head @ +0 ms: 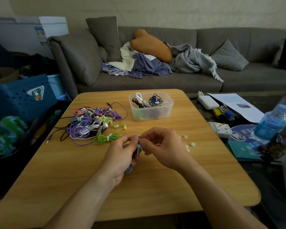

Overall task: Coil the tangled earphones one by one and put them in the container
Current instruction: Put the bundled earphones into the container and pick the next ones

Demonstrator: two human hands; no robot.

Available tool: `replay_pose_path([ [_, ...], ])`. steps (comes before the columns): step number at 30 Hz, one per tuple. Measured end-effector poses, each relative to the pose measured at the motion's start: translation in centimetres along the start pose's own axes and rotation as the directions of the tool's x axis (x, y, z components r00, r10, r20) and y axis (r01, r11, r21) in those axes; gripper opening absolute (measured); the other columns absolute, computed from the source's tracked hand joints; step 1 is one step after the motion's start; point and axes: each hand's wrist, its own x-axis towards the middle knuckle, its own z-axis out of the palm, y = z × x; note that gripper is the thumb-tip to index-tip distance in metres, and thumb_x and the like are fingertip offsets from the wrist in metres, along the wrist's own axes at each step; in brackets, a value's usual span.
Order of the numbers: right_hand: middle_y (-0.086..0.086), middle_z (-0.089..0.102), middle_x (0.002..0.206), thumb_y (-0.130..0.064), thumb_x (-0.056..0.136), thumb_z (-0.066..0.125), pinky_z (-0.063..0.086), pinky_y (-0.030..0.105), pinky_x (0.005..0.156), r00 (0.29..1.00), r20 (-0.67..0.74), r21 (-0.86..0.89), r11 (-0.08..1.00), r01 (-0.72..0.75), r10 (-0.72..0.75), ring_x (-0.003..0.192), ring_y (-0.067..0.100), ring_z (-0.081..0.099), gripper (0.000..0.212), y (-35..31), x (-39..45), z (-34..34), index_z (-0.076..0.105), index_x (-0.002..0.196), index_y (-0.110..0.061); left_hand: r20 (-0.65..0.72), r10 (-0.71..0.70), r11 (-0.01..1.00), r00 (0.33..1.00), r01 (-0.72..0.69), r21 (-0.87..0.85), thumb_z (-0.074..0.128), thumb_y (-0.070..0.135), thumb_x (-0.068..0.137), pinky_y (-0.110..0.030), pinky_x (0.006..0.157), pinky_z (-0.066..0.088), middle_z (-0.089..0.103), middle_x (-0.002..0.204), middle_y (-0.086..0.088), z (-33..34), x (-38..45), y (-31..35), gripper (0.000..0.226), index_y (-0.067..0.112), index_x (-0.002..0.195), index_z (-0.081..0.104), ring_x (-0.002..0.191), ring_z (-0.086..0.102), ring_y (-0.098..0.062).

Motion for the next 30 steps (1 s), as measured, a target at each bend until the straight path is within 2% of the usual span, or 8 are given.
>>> replay_pose_path([
  [2,0.005,0.075,0.077,-0.023,0.087,0.075,0.061,0.034,0.065,0.999,0.022,0.057,0.998,-0.039,0.038,0.066,0.02,0.073,0.013,0.1,0.0,0.1,0.072,0.091,-0.011,-0.015,0.001,1.0,1.0,-0.001,0.022,0.051,0.024,0.099,-0.022,0.04,0.034,0.057,0.063,-0.002,0.2,0.0,-0.2,0.016,0.013,0.098,0.063,0.05,0.05,-0.013],
  [6,0.013,0.074,0.074,-0.011,0.087,0.074,0.061,0.036,0.066,0.994,-0.022,0.21,0.973,-0.096,0.103,0.064,0.023,0.071,0.01,0.7,0.5,0.1,0.072,0.089,-0.001,0.033,-0.021,0.994,0.999,0.025,-0.104,0.057,0.023,0.095,-0.023,0.043,0.039,0.059,0.063,-0.005,0.1,0.1,0.3,0.018,0.007,0.091,0.064,0.052,0.055,-0.016],
  [10,0.011,0.074,0.073,-0.016,0.085,0.077,0.061,0.039,0.067,0.993,-0.059,0.19,0.978,-0.089,0.102,0.063,0.022,0.069,0.015,0.8,0.4,0.3,0.073,0.087,-0.002,0.086,-0.038,0.996,0.996,0.045,-0.073,0.071,0.021,0.073,-0.021,0.045,0.043,0.067,0.067,-0.005,-0.1,-0.1,0.5,0.031,0.008,0.101,0.066,0.057,0.063,-0.015],
  [14,0.011,0.075,0.086,-0.017,0.094,0.065,0.061,0.037,0.073,0.993,0.044,0.213,0.97,-0.115,0.108,0.074,0.023,0.072,0.014,0.1,0.5,-1.4,0.073,0.1,-0.008,0.075,-0.091,0.978,0.993,0.104,-0.182,0.065,0.008,0.083,-0.019,0.043,0.041,0.066,0.07,-0.006,-0.4,0.1,0.8,0.019,0.006,0.101,0.067,0.056,0.062,-0.013],
  [18,-0.01,0.071,0.09,-0.022,0.094,0.064,0.057,0.023,0.069,0.956,-0.259,-0.245,0.948,-0.201,0.136,0.078,0.006,0.067,0.014,1.0,0.8,-6.4,0.069,0.104,-0.029,0.1,-0.11,0.959,0.989,0.132,-0.251,0.063,0.003,0.086,-0.018,0.044,0.04,0.066,0.077,-0.01,-0.9,0.3,1.0,0.018,0.002,0.104,0.068,0.058,0.062,-0.014],
  [20,-0.011,0.067,0.092,-0.019,0.093,0.065,0.048,0.017,0.065,0.913,-0.368,-0.333,0.892,-0.307,0.177,0.082,0.0,0.061,0.015,2.1,0.4,-8.9,0.069,0.104,-0.027,0.119,-0.113,0.959,0.986,0.14,-0.246,0.065,0.001,0.083,-0.018,0.045,0.041,0.068,0.08,-0.012,-1.0,0.2,1.1,0.022,0.002,0.105,0.068,0.06,0.062,-0.014],
  [25,-0.005,0.065,0.093,-0.024,0.088,0.073,0.04,0.018,0.056,0.877,-0.209,-0.486,0.732,-0.478,0.433,0.08,0.004,0.057,0.015,3.7,-0.5,-11.0,0.069,0.102,-0.026,0.142,-0.124,0.962,0.982,0.154,-0.226,0.067,-0.005,0.077,-0.018,0.05,0.05,0.07,0.082,-0.014,-0.4,0.3,1.0,0.027,0.002,0.103,0.069,0.065,0.066,-0.014],
  [30,-0.01,0.06,0.083,-0.021,0.089,0.071,0.037,0.015,0.055,0.889,-0.24,-0.553,0.698,-0.455,0.389,0.074,0.001,0.052,0.007,3.6,-0.2,-10.4,0.073,0.096,-0.023,0.213,-0.158,0.96,0.964,0.2,-0.196,0.063,-0.002,0.082,-0.018,0.055,0.053,0.069,0.085,-0.018,-0.2,-0.1,1.1,0.027,-0.003,0.109,0.068,0.067,0.067,-0.015],
])
